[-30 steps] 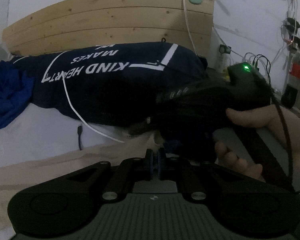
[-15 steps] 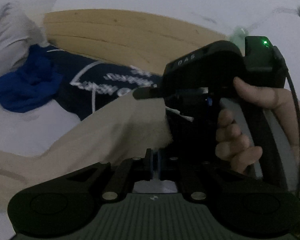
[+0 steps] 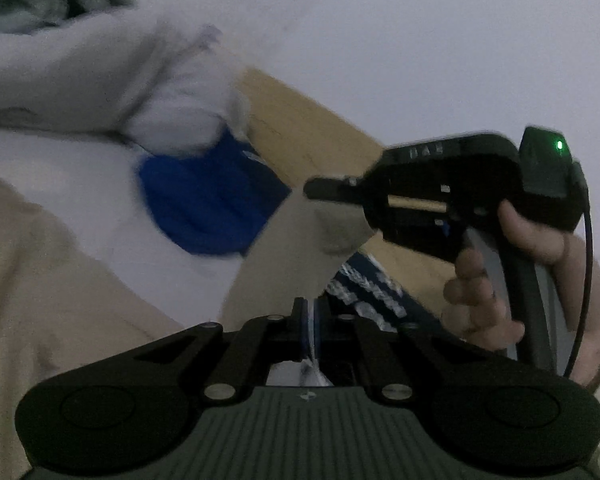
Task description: Fold clothes
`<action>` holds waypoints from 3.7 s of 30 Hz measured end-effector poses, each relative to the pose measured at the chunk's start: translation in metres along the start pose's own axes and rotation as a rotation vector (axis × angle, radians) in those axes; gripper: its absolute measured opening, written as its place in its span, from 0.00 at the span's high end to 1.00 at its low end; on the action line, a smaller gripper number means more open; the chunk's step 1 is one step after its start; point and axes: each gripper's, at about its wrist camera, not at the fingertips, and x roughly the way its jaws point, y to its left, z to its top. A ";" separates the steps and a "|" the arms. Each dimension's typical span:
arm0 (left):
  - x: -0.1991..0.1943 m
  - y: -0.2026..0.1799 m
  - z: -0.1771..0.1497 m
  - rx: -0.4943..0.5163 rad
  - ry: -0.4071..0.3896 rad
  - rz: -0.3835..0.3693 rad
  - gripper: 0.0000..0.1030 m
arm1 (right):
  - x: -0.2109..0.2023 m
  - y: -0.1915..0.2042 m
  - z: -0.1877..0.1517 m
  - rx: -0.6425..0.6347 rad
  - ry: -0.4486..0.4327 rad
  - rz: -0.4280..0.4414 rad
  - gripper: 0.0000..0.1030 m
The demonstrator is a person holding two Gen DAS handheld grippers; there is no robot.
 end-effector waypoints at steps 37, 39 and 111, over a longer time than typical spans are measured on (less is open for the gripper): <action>-0.086 -0.100 -0.077 0.644 -0.316 0.463 0.75 | -0.057 0.232 -0.087 -0.450 0.206 -0.242 0.97; -0.094 -0.098 -0.079 0.634 -0.316 0.473 0.86 | -0.054 0.231 -0.086 -0.447 0.207 -0.245 0.97; -0.258 0.241 0.002 -0.017 -0.149 0.747 0.45 | 0.322 0.458 -0.245 -0.696 0.497 0.065 0.97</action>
